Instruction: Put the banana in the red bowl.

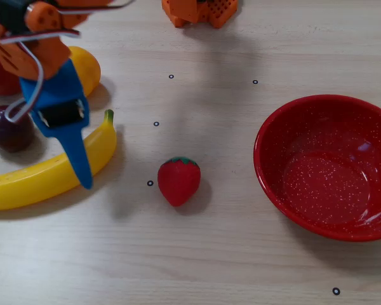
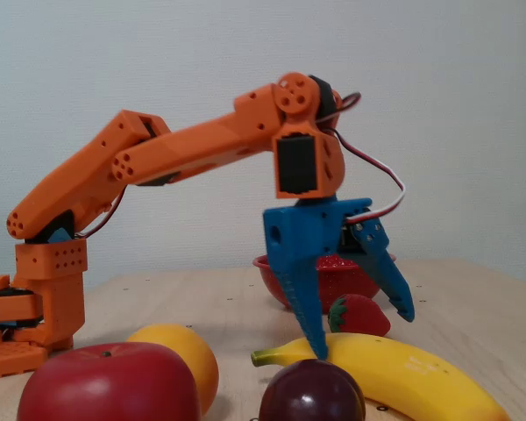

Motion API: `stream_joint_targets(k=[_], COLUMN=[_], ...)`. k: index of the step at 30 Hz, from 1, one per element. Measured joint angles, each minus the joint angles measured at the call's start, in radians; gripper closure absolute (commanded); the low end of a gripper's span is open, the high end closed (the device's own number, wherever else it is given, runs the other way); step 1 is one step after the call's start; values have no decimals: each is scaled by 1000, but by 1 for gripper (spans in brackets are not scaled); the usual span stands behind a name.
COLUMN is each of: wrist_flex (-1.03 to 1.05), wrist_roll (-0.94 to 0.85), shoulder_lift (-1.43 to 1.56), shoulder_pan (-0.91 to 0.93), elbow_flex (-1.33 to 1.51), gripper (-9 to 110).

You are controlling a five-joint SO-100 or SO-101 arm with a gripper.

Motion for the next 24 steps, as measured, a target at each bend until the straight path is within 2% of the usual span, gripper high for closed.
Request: stream_joint_targets(k=[8,12,20,24], wrist_flex=[-12,-25,-219,-224], wrist_roll=[3,80,192,219], shoulder_lift=[-49,-49,-49,-80], shoulder_pan=[2,-8,-91,-109], elbow_flex=[-15,-17,-17,-17], gripper=[50,50,54,58])
